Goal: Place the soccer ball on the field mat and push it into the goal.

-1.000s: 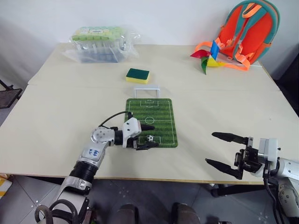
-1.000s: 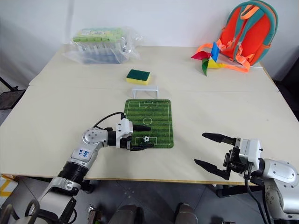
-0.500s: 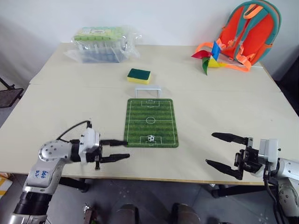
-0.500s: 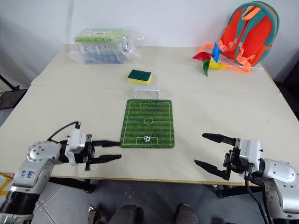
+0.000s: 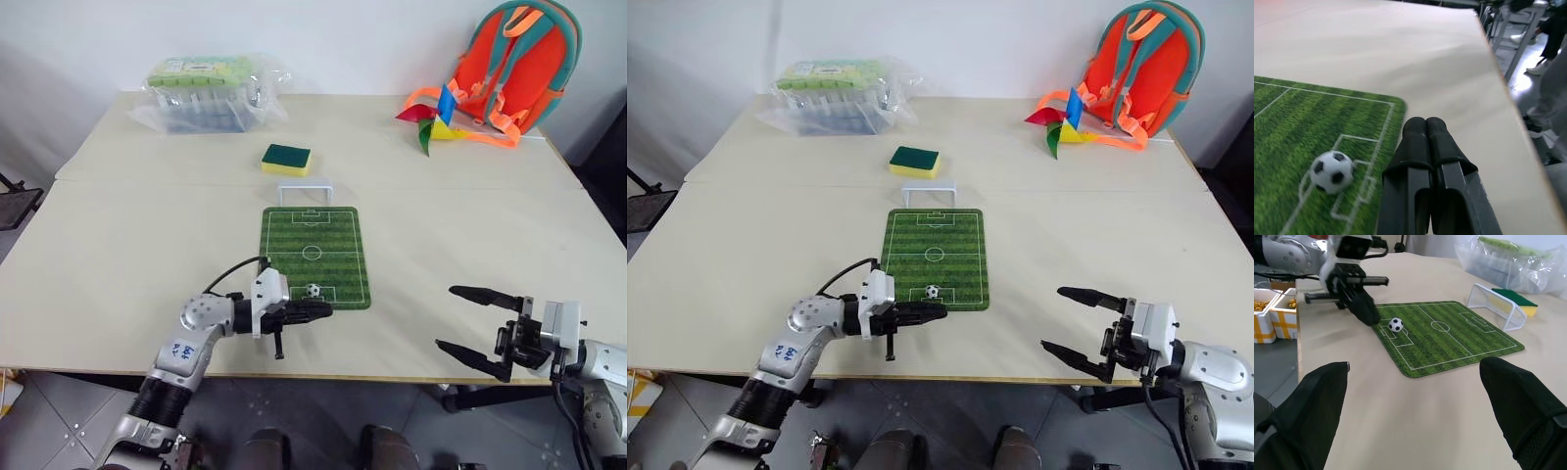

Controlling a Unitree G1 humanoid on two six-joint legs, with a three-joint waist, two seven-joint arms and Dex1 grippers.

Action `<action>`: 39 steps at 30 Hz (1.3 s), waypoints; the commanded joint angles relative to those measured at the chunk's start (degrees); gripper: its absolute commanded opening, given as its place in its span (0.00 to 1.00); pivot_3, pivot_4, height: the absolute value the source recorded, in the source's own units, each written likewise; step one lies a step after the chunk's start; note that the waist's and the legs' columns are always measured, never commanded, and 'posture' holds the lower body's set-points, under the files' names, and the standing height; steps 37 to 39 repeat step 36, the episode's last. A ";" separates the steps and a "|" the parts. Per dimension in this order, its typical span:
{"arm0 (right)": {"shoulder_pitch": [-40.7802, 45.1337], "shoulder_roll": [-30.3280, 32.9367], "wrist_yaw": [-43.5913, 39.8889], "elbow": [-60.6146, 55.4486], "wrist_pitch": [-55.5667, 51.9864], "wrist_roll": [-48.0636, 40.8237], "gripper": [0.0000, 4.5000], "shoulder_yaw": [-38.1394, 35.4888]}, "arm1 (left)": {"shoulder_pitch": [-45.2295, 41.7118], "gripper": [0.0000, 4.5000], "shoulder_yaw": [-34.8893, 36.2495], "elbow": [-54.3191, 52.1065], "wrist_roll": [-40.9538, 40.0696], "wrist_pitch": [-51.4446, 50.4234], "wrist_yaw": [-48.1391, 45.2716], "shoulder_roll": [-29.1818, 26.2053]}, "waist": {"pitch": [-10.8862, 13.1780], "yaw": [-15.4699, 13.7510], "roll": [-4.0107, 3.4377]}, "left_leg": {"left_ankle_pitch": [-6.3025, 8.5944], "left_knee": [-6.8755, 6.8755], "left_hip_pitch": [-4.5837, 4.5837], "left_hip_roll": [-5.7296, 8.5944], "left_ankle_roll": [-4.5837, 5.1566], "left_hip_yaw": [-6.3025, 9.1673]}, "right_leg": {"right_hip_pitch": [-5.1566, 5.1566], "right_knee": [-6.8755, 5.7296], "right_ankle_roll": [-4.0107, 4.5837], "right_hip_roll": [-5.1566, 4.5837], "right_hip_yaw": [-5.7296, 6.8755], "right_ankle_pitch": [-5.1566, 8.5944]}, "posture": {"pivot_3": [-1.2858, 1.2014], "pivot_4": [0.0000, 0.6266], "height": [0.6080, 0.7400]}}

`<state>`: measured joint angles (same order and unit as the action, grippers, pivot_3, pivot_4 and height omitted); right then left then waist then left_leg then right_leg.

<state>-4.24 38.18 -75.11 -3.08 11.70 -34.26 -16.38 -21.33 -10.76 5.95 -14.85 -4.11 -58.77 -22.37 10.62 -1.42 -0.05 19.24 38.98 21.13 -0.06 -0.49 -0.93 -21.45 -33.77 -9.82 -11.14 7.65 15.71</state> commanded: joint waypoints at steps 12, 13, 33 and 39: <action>-4.12 -5.82 10.61 -7.57 1.86 0.13 1.00 -2.09 | -29.56 0.01 7.75 40.42 8.28 18.24 19.96 6.66 | 0.06 -0.33 0.11 | -0.01 0.10 0.09 0.06 0.04 0.00 | 0.00 0.04 -0.09 -0.01 0.00 -0.05 | 0.52 0.24 1.00; -3.63 -6.79 12.58 -7.86 1.71 0.11 1.00 -2.34 | -31.09 0.01 9.43 41.74 7.29 20.77 20.26 6.44 | 0.06 0.01 0.11 | 0.00 0.07 0.09 0.06 0.05 -0.01 | -0.01 0.07 -0.09 -0.01 0.00 -0.05 | 0.52 0.24 1.00; 9.81 -10.92 19.34 5.68 5.26 2.72 1.00 -1.79 | 24.54 0.01 39.70 -8.20 -8.45 1.66 13.79 -16.41 | 0.14 1.22 -0.17 | 0.07 -0.09 -0.04 -0.10 0.00 -0.04 | -0.10 0.00 -0.02 0.05 -0.14 -0.01 | 0.52 0.24 1.00; 10.81 -11.05 18.22 7.07 5.35 2.58 1.00 -1.52 | 27.85 0.01 41.30 -10.16 -7.48 1.25 16.81 -15.04 | 0.14 0.53 -0.17 | 0.11 0.02 -0.05 -0.08 0.02 -0.02 | -0.06 -0.02 -0.03 0.03 -0.17 -0.02 | 0.52 0.24 1.00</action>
